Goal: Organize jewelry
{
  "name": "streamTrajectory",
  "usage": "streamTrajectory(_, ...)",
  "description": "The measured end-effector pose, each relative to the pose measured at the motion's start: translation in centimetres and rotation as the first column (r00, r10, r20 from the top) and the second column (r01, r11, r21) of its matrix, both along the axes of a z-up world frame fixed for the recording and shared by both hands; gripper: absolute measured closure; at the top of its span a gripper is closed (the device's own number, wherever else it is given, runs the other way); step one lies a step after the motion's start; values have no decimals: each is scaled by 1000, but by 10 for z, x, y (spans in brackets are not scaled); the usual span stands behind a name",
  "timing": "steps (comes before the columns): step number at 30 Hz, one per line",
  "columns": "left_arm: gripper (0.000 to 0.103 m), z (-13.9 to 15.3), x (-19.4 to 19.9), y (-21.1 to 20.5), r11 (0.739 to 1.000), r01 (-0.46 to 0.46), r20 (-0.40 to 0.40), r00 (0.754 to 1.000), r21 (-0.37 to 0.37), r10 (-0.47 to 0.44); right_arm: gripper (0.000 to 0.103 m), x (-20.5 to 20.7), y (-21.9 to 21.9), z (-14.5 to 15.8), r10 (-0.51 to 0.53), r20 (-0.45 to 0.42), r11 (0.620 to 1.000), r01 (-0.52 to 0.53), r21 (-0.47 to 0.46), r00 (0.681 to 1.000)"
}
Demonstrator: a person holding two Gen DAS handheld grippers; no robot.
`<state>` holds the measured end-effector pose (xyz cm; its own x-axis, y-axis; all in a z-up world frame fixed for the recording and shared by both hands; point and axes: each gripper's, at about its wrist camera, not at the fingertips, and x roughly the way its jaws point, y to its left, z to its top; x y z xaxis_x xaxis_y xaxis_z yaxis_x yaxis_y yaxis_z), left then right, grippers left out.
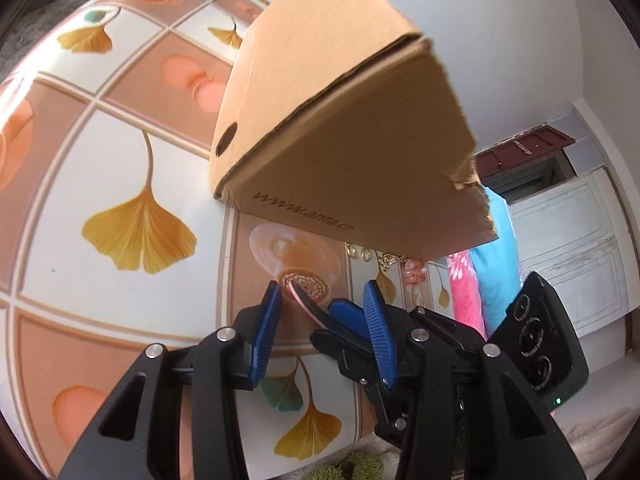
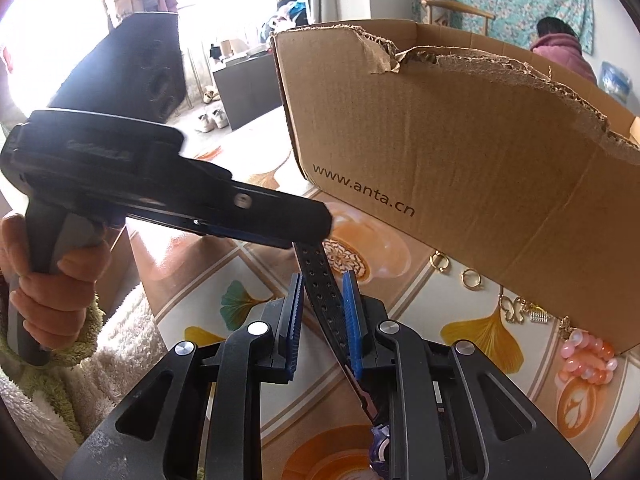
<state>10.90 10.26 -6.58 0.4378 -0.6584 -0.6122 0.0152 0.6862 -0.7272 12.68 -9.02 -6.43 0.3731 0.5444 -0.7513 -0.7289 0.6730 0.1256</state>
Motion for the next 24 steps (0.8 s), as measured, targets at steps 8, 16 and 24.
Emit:
streamTrajectory(8, 95, 0, 6, -18, 993, 30, -24, 999, 110, -28, 85, 0, -5, -4, 1, 23, 1000, -1, 0, 1000)
streamTrajectory(16, 98, 13, -1, -45, 946, 54, 43, 997, 320, -71, 66, -11, -27, 7, -28, 23, 1000, 28, 0, 999)
streamTrajectory(24, 98, 25, -19, -77, 817, 49, 117, 983, 575, -141, 60, -29, -127, 24, -324, -131, 941, 333, 57, 937)
